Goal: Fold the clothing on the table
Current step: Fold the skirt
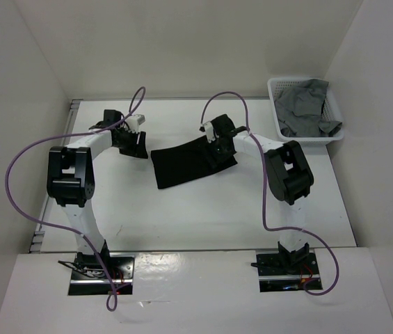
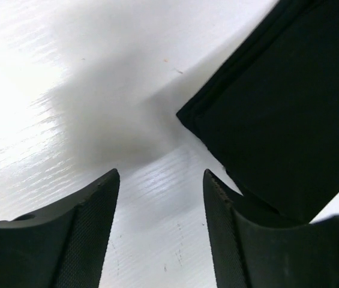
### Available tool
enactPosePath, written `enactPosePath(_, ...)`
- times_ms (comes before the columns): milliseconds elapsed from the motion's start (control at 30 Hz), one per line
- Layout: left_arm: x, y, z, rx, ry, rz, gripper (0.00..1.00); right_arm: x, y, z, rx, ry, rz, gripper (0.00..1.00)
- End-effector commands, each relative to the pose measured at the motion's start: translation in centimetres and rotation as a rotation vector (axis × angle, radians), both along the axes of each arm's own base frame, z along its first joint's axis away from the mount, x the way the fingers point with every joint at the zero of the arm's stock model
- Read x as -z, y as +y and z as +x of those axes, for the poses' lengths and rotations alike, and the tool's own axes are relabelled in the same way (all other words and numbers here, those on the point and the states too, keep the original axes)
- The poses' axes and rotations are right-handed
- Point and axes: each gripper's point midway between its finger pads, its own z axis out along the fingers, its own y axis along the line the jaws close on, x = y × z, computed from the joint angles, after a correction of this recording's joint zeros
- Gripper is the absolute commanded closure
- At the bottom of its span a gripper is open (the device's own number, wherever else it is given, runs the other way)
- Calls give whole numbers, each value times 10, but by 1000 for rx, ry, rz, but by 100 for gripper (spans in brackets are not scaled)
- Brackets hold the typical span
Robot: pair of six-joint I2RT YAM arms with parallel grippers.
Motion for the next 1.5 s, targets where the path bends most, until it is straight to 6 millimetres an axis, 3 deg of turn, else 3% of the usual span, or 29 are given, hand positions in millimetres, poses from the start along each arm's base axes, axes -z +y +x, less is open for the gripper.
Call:
enactPosePath(0,-27,5,9,3,-80,23,34,-4,-11,-14,13,32,-32,23)
enactPosePath(133,-50,-7,-2,34,-66,-48,33,-13,-12,-14,17,11,-30,23)
enactPosePath(267,-93,-43,-19,136,-113,-121,33,-21,-14,-14,23,-7,-32,23)
enactPosePath(333,-116,-66,-31,224,-165,-140,33,-36,-13,-12,23,-39,-16,23)
enactPosePath(400,-120,-89,-48,290,-168,-141,30,-45,-14,-10,28,-62,-14,23)
enactPosePath(500,-109,-104,-74,362,-137,-122,27,-59,-19,-12,40,-91,-19,23)
enactPosePath(667,-64,-117,-108,427,-26,-79,27,-86,-34,-10,72,-176,-33,23)
enactPosePath(900,-34,-120,-114,430,37,-77,27,-99,-76,8,194,-194,-8,23)
enactPosePath(1100,4,-110,-118,395,114,-23,28,-103,-77,6,194,-203,-4,23)
enactPosePath(1333,24,-107,-124,373,188,12,29,-107,-79,3,199,-213,-8,23)
enactPosePath(1467,36,-102,-137,371,283,24,29,-103,-78,3,194,-201,-5,23)
